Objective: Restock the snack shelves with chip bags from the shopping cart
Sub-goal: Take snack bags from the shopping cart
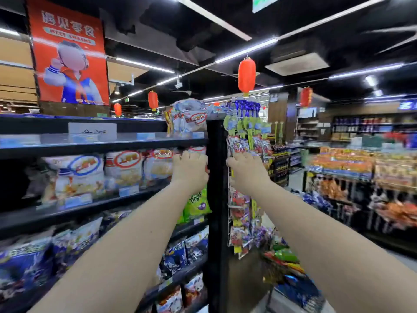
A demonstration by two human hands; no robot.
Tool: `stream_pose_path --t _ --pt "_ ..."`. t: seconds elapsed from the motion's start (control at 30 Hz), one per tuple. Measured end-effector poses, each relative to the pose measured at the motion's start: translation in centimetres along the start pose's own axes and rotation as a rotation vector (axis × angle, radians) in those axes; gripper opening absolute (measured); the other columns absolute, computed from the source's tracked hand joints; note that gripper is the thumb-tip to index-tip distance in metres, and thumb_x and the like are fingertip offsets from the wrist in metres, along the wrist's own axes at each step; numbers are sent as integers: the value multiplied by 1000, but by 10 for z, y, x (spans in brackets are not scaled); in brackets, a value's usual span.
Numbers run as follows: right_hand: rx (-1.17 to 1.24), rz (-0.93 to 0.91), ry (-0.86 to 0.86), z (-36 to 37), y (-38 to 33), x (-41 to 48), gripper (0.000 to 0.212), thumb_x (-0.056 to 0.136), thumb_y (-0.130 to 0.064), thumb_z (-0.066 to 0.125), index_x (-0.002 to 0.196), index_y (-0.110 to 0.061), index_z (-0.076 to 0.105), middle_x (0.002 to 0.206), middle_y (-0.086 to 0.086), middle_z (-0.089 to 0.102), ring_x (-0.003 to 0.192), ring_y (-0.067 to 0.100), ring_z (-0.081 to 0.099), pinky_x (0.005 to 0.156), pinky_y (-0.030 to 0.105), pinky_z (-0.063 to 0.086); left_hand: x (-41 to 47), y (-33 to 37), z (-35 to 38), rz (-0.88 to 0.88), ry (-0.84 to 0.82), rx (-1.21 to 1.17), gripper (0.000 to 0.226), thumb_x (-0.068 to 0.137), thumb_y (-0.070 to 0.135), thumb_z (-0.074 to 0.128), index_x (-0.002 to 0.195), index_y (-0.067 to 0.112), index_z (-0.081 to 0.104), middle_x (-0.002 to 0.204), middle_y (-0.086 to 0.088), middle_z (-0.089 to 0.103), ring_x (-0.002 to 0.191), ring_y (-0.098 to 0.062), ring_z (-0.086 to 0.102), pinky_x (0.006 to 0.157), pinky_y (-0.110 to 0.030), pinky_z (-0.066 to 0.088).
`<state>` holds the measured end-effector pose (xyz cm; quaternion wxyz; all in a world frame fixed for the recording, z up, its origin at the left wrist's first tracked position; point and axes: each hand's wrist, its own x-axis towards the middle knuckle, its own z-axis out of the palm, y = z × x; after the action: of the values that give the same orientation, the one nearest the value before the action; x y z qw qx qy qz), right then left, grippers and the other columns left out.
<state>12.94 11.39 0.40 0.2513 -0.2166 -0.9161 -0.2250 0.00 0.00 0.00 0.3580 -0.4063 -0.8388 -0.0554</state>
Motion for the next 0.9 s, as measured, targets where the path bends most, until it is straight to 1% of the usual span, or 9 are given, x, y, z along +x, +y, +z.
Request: stream_pose_path --t 0.03,0.13,0.23,0.37,0.53,0.63,0.7,0.8,0.9 --pt "-18 23 -6 1 11 -2 36 93 -31 53 126 -19 46 125 6 50 117 30 45 92 42 39 6 13 1 17 -12 -10 36 88 35 50 122 21 51 126 -5 55 118 -31 46 96 -45 35" --pt "-25 92 8 13 54 -7 39 93 -30 53 129 -19 47 129 5 50 121 29 44 96 43 38 29 61 4 77 31 -51 33 90 32 50 122 22 50 123 -4 54 116 -30 46 96 -45 37" --pt "-52 144 -13 23 109 -17 37 94 -31 53 128 -19 47 127 5 51 119 29 44 96 43 37 57 116 4 121 65 -80 33 92 30 48 123 18 50 122 -5 55 115 -30 46 95 -44 35" --pt "-88 214 -29 28 184 -33 36 93 -28 55 127 -18 47 124 6 50 119 30 44 95 44 37 94 187 2 163 78 -161 33 92 32 48 122 18 49 122 -8 54 115 -31 46 99 -47 36" --pt "-132 296 -55 46 273 -53 39 91 -29 56 128 -18 48 127 7 51 119 31 45 94 43 39 137 279 14 202 67 -288 34 91 34 50 122 20 49 127 -7 54 121 -32 44 104 -50 32" --pt "-136 354 -115 70 315 -68 35 92 -31 55 125 -20 47 127 7 50 120 31 43 95 45 38 151 333 34 244 58 -321 31 92 33 48 120 20 49 123 -7 54 118 -31 45 98 -47 34" --pt "-129 386 -154 94 338 -80 37 93 -29 54 128 -20 45 129 7 49 122 31 41 97 46 36 155 366 54 279 35 -350 29 92 32 48 119 20 50 119 -6 54 114 -31 46 95 -46 35" --pt "-128 410 -232 134 365 -98 41 95 -29 52 134 -19 43 132 7 47 123 31 40 98 46 36 157 414 91 339 -14 -381 28 93 29 46 119 19 51 114 -5 55 108 -30 48 93 -46 37" --pt "-114 458 -297 173 390 -110 41 94 -36 54 131 -20 44 131 7 47 123 31 41 98 47 36 159 457 124 375 -47 -400 29 93 29 46 119 18 53 115 -6 56 109 -30 48 94 -46 38"
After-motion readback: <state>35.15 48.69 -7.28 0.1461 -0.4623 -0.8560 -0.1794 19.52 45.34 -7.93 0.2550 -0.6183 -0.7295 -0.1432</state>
